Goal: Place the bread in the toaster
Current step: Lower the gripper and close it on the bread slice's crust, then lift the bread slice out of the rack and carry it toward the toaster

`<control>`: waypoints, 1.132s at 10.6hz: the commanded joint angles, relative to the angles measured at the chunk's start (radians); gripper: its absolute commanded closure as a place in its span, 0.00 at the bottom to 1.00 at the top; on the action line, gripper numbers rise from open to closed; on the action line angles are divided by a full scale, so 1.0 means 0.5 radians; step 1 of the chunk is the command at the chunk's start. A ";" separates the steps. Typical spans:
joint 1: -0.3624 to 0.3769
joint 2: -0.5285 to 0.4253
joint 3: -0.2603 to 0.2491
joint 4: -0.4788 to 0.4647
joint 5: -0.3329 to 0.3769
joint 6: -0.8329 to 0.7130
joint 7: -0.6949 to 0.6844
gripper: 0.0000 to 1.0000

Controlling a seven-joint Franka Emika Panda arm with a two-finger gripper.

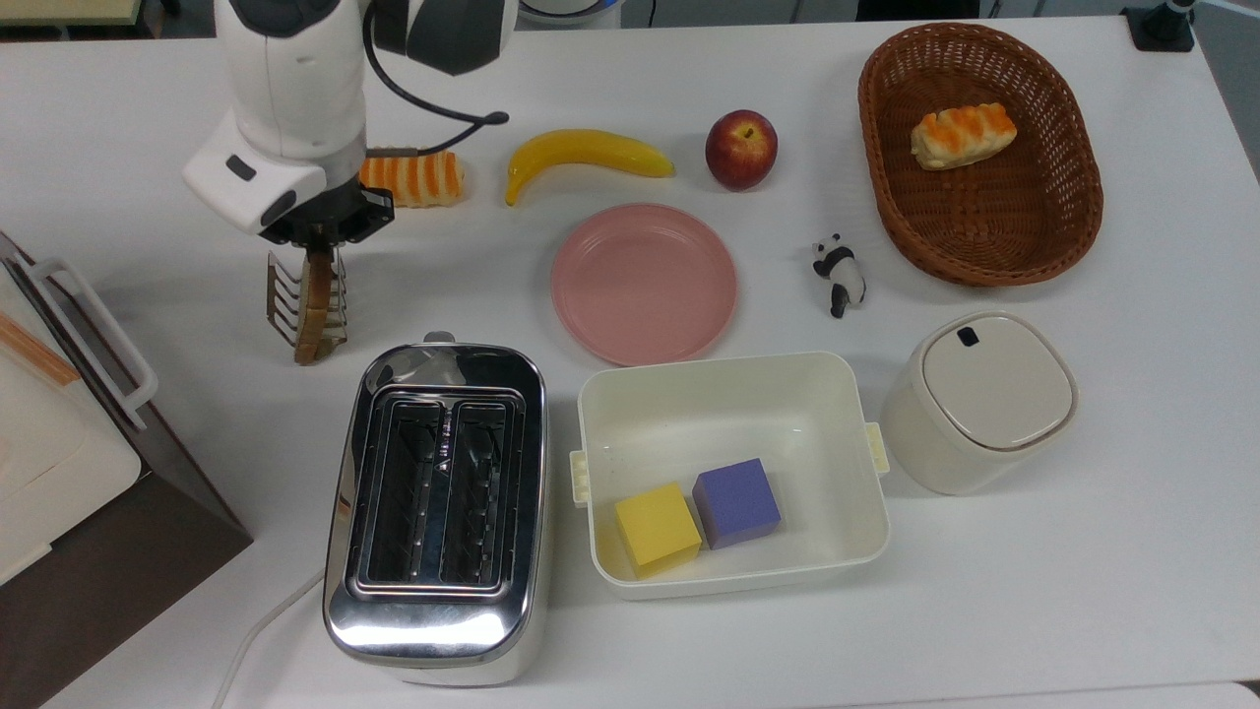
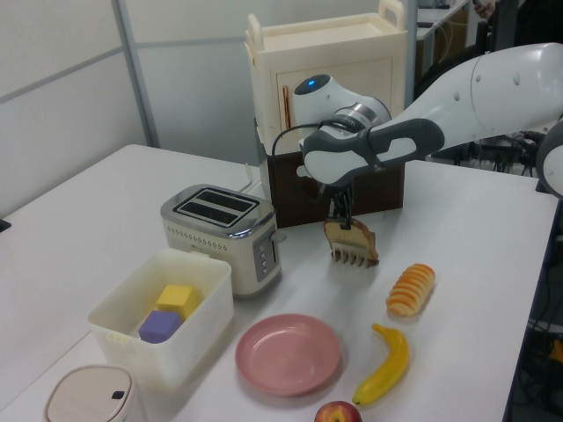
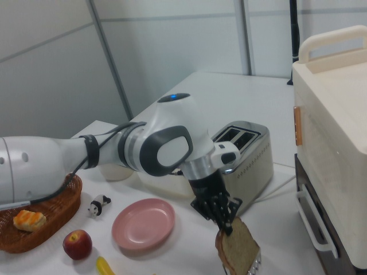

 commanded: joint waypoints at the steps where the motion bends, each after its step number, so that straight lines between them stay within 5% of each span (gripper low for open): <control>1: 0.004 -0.213 -0.018 0.001 -0.006 0.010 -0.051 0.92; 4: 0.001 -0.308 -0.024 0.078 0.012 0.010 -0.026 0.92; 8: 0.020 -0.324 -0.030 0.387 0.417 -0.018 0.301 0.92; 12: 0.127 -0.272 -0.027 0.422 0.674 0.349 0.544 0.92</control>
